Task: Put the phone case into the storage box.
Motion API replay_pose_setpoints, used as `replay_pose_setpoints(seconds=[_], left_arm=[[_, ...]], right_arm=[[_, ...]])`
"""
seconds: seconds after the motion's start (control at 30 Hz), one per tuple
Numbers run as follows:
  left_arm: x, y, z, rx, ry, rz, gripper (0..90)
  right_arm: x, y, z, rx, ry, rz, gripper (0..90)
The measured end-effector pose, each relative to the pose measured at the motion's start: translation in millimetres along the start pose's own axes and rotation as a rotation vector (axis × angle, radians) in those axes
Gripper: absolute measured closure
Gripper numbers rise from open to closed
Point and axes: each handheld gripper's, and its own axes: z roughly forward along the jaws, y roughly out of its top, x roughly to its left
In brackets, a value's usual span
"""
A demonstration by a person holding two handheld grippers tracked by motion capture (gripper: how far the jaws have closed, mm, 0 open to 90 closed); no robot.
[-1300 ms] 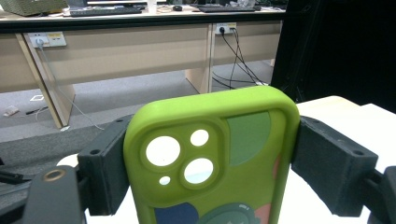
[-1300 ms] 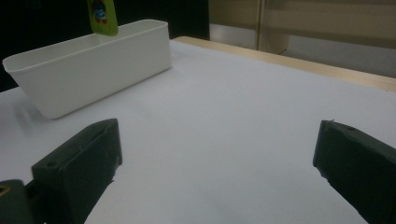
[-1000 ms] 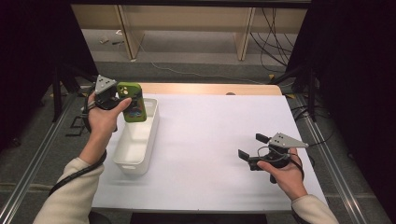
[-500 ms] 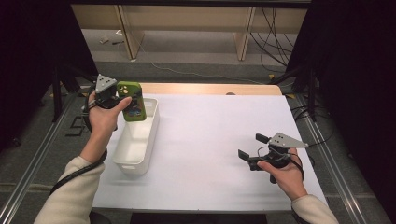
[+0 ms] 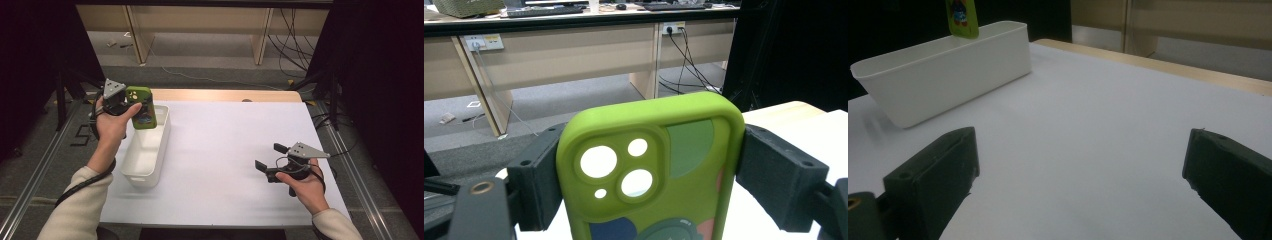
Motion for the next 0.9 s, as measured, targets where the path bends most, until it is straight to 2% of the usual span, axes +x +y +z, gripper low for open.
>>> replay_pose_setpoints(seconds=[0.9], left_arm=[[-7.0, 2.3, 6.1, 0.000, -0.013, 0.006, 18.1]], right_arm=[[-0.3, -0.3, 0.0, 0.002, 0.001, 0.002, 3.2]])
